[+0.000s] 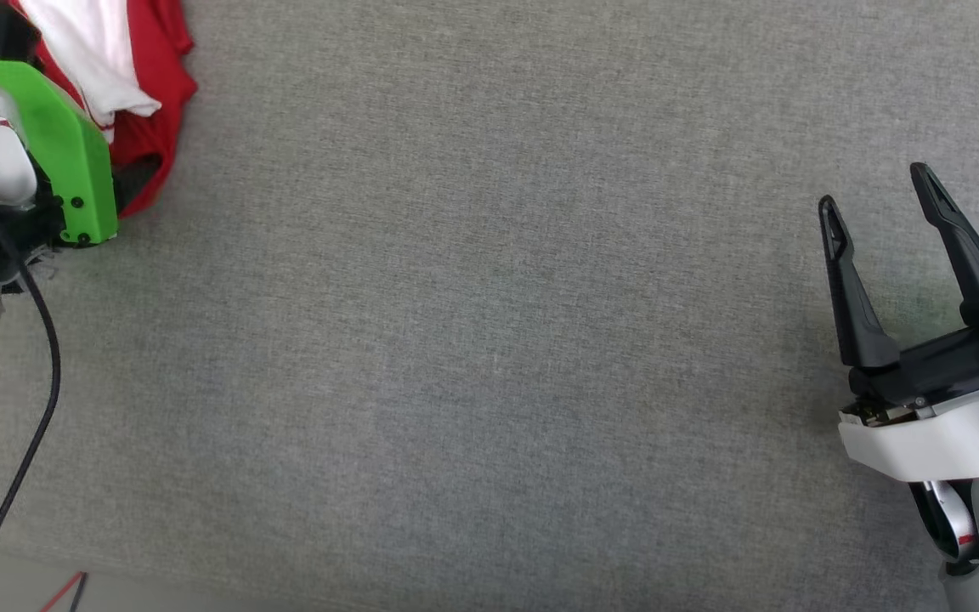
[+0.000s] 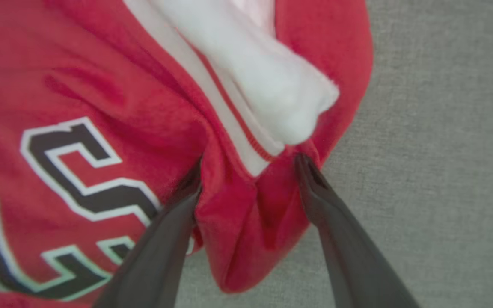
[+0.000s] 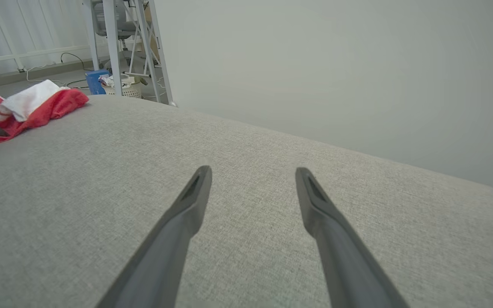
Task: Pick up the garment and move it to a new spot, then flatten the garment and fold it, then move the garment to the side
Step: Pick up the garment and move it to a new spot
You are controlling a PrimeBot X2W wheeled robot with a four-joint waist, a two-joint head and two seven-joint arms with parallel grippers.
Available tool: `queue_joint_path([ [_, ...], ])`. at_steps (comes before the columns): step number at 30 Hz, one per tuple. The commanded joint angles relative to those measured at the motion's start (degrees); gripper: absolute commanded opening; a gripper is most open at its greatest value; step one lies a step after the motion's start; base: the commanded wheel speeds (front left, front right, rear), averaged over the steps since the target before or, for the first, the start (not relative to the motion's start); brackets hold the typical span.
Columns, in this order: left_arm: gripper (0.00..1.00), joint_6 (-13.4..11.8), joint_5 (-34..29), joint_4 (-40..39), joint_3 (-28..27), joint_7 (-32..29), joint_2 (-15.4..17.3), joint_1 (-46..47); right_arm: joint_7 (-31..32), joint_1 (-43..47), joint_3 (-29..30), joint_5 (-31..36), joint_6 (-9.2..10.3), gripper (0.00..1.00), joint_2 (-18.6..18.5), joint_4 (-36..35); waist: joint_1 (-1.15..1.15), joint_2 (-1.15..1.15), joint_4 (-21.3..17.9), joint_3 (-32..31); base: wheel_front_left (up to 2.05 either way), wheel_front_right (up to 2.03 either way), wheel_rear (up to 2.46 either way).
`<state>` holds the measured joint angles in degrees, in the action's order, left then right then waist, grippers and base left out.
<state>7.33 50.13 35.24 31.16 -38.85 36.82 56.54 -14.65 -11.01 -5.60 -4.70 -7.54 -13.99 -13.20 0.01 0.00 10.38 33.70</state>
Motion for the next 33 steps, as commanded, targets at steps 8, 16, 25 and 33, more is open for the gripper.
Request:
queue_joint_path([
  [8, 0.00, 0.15, 1.56, 6.59, 5.79, 0.05, -1.95, -1.30, -0.35, 0.91, 0.51, 0.00, 0.05, 1.00, -0.27, 0.07, -0.01, 0.00, -1.27, 0.01, 0.00, 0.00, 0.00],
  [16, 0.00, 0.15, -2.68, 5.46, 8.85, 14.24, 1.19, 2.64, -0.35, 2.52, 0.92, -0.71, 0.05, 1.00, 1.13, 1.12, -0.01, 0.00, -0.30, -5.91, 0.00, 0.00, 0.00],
  [25, 0.00, 0.15, -7.52, -0.87, 14.91, 24.30, 2.09, 6.80, -0.35, 4.55, 0.45, -1.50, 0.05, 1.00, 3.74, 2.78, -0.01, 0.00, -0.56, -14.04, 0.00, 0.00, 0.00],
  [33, 0.00, 0.11, -11.16, -8.58, 20.29, 27.84, -1.45, 7.96, -0.35, 5.94, 0.88, -1.75, 0.05, 1.00, 5.83, 3.28, -0.01, 0.00, -4.37, -18.13, 0.00, 0.00, 0.00],
])
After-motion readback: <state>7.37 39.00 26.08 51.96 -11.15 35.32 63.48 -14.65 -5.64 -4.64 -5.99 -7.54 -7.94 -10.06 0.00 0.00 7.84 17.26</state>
